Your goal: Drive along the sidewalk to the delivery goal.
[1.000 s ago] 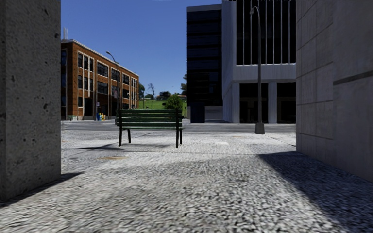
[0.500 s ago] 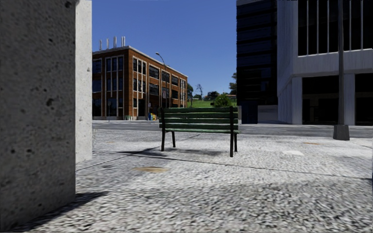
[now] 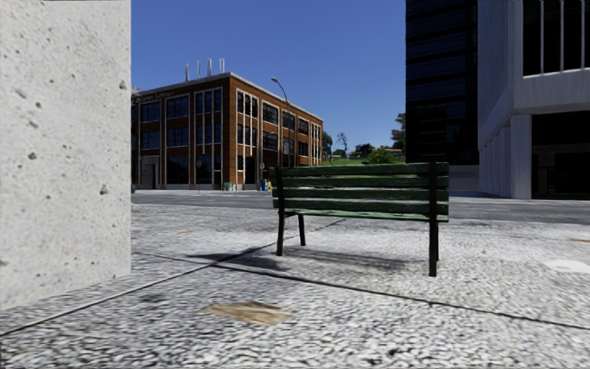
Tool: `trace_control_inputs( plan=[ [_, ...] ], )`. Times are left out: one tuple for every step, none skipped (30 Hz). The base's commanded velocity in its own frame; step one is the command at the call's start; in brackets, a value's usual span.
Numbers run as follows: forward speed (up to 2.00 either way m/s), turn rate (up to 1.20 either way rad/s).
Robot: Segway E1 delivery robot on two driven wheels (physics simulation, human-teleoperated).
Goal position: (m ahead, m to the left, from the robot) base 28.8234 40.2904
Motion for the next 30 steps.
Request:
trace_control_inputs(
  plan=[
    [2.0,0.0],
    [2.0,0.0],
    [2.0,0.03],
    [2.0,0.03],
    [2.0,0.19],
    [2.0,0.29],
    [2.0,0.34],
    [2.0,0.34],
    [2.0,0.45],
    [2.0,0.54],
    [2.0,0.57],
    [2.0,0.57],
    [2.0,0.58],
    [2.0,0.58],
    [2.0,0.59],
    [2.0,0.59],
    [2.0,0.59],
    [2.0,0.59],
    [2.0,0.59],
    [2.0,0.59],
    [2.0,0.59],
    [2.0,0.59],
    [2.0,0.59],
    [2.0,0.59],
    [2.0,0.59],
    [2.0,0.59],
    [2.0,0.59],
    [2.0,0.59],
    [2.0,0.59],
    [2.0,0.59]
  ],
)
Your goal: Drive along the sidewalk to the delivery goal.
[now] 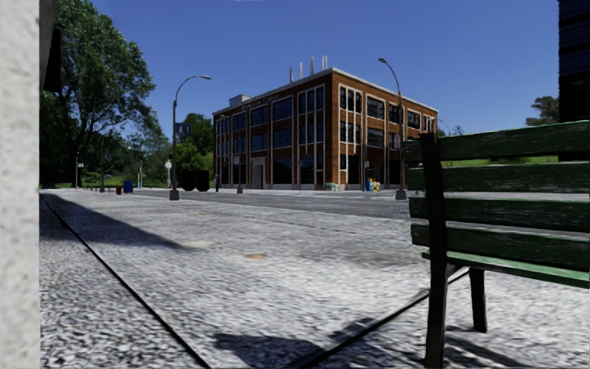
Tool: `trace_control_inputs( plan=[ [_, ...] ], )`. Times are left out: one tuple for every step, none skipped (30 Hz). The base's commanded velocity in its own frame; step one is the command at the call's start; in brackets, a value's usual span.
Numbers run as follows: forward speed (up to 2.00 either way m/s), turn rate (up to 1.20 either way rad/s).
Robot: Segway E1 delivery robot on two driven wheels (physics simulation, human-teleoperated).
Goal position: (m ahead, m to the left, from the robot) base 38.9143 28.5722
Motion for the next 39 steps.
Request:
trace_control_inputs(
  plan=[
    [2.0,0.59],
    [2.0,0.59],
    [2.0,0.59],
    [2.0,0.59],
    [2.0,0.59],
    [2.0,0.59],
    [2.0,0.59],
    [2.0,0.59],
    [2.0,0.59],
    [2.0,0.59],
    [2.0,0.59],
    [2.0,0.59],
    [2.0,0.59],
    [2.0,0.59],
    [2.0,0.59],
    [2.0,0.59],
    [2.0,0.59],
    [2.0,0.59],
    [2.0,0.59],
    [2.0,0.59],
    [2.0,0.59],
    [2.0,0.59],
    [2.0,0.59],
    [2.0,0.59],
    [2.0,0.59],
    [2.0,0.59],
    [2.0,0.59],
    [2.0,0.59],
    [2.0,0.57],
    [2.0,0.53],
    [2.0,0.52],
    [2.0,0.52],
    [2.0,0.52],
    [2.0,0.52],
    [2.0,0.52],
    [2.0,0.52],
    [2.0,0.52],
    [2.0,0.47],
    [2.0,0.0]
  ],
)
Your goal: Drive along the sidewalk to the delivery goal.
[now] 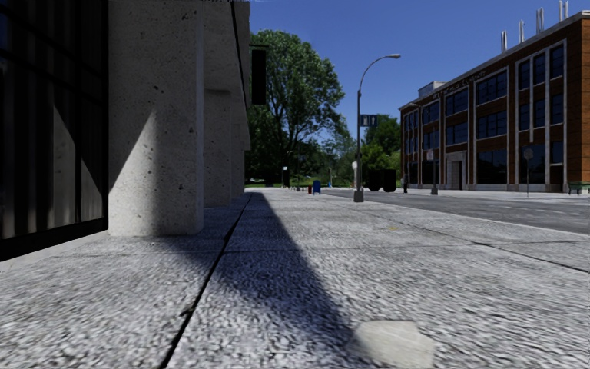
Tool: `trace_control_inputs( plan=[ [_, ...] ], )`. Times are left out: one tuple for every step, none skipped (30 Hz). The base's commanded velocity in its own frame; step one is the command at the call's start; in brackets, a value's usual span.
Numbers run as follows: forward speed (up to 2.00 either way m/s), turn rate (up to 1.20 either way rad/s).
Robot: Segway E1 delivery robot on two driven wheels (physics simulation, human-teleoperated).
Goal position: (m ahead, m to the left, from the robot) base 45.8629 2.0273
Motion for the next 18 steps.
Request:
trace_control_inputs(
  plan=[
    [2.0,0.0],
    [2.0,0.0],
    [2.0,0.0],
    [2.0,0.0],
    [2.0,0.0],
    [2.0,0.0],
    [2.0,0.0],
    [2.0,0.0],
    [2.0,0.0],
    [2.0,0.0],
    [2.0,0.0],
    [2.0,0.0],
    [2.0,0.0],
    [2.0,0.0],
    [2.0,0.0],
    [2.0,0.0],
    [2.0,0.0],
    [2.0,0.0]
  ],
)
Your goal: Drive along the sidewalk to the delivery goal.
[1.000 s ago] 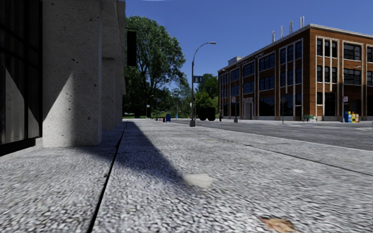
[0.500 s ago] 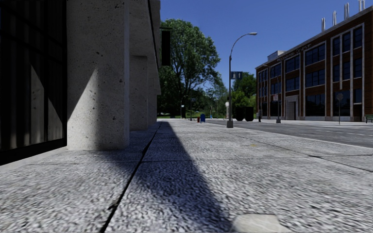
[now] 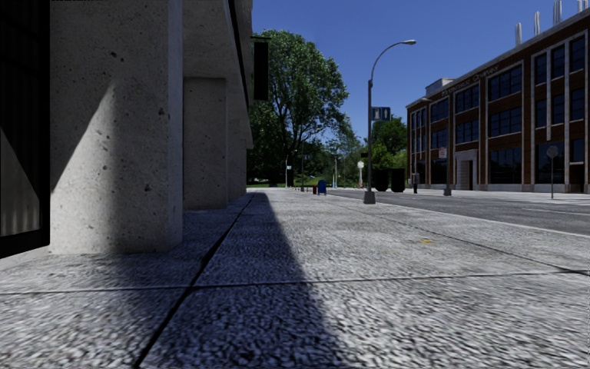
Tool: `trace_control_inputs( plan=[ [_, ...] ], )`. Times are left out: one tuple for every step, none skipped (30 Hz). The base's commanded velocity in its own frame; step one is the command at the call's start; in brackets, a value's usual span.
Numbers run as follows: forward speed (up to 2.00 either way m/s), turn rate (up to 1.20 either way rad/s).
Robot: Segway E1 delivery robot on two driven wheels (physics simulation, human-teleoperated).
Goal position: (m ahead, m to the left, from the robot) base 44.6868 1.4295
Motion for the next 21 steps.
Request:
trace_control_inputs(
  plan=[
    [2.0,0.0],
    [2.0,0.0],
    [2.0,0.0],
    [2.0,0.0],
    [2.0,0.0],
    [2.0,0.0],
    [2.0,0.0],
    [2.0,0.0],
    [2.0,0.0],
    [2.0,0.0],
    [2.0,0.0],
    [2.0,0.0],
    [2.0,0.0],
    [2.0,0.0],
    [2.0,0.0],
    [2.0,0.0],
    [2.0,0.0],
    [2.0,0.0],
    [2.0,0.0],
    [2.0,0.0],
    [2.0,0.0]
  ],
)
